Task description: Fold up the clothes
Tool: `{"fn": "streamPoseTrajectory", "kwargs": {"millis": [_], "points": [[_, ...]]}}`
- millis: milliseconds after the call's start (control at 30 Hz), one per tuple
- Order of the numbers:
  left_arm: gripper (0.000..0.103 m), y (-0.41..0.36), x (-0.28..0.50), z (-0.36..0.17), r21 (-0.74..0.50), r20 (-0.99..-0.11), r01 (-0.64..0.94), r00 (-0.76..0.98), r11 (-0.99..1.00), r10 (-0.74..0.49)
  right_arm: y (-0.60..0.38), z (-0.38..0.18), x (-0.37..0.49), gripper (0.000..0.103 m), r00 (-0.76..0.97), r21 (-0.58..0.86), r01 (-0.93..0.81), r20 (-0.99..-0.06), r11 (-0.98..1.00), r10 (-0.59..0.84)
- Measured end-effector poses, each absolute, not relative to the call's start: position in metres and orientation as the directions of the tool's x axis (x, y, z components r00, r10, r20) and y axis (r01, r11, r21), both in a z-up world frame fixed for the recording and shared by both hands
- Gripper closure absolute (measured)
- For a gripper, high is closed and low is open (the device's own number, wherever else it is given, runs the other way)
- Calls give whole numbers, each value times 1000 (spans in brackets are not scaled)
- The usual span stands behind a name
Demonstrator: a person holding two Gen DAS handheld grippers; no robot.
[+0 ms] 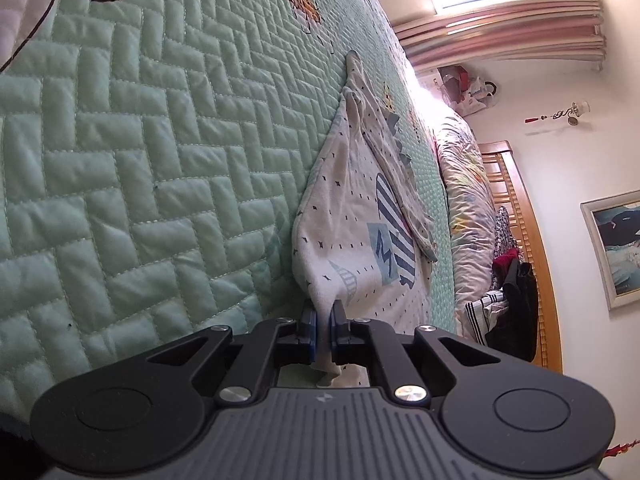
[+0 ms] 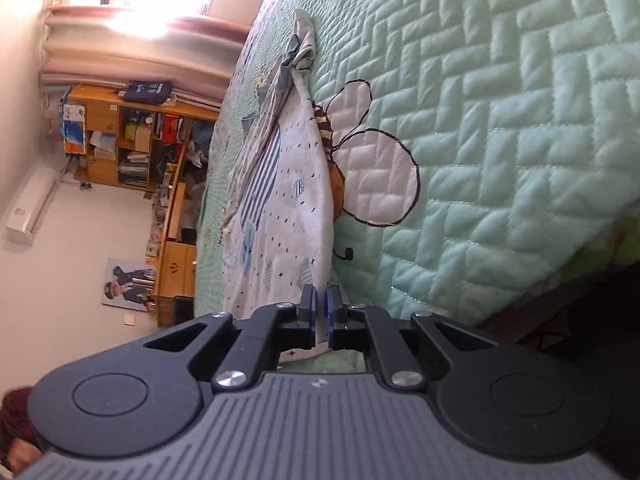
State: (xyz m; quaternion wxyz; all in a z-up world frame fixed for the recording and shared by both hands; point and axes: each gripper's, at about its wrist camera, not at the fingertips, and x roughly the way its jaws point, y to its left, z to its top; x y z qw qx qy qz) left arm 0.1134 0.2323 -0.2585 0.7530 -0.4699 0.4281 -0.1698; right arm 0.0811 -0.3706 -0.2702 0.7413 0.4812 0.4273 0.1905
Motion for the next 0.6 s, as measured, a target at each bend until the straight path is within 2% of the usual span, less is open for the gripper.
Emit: {"fn": "streamPoseTrajectory", "kwargs": {"millis": [33,100,167,267,367,433,467,500,533,600], "points": [[96,233,113,-258,-853,-485,-144,575,501,-659,-368,-267,82,91,560,853,127,-483,507,673],[96,232,114,-257,-851,-487,-143,573,505,-659,-362,-260,83,65,550,803,106,-539,587,638],[96,232,115,-258,-850,-491,-146,571,507,-658,-358,-254,82,56,548,771,70,-560,633,622],[96,232,115,-261,-849,-495,-152,567,507,-659,-348,-249,86,52,531,717,23,-599,697,599],[96,230,115,-262,-845,-502,-155,561,512,-658,-338,-248,92,52,526,682,-15,-617,731,586],[96,230,115,-263,-842,-507,-156,557,517,-657,-335,-250,94,52,525,674,-28,-619,739,584],[96,229,115,-264,-840,-511,-158,555,519,-657,-334,-250,94,57,520,671,-28,-623,741,584],[96,229,115,-265,-838,-515,-162,552,521,-656,-334,-252,95,79,510,668,-25,-631,743,584],[96,228,115,-266,-836,-519,-165,550,524,-654,-335,-253,95,93,501,666,-21,-638,746,585],[96,227,116,-267,-830,-528,-170,545,532,-651,-335,-257,95,97,494,676,-15,-636,737,593]]}}
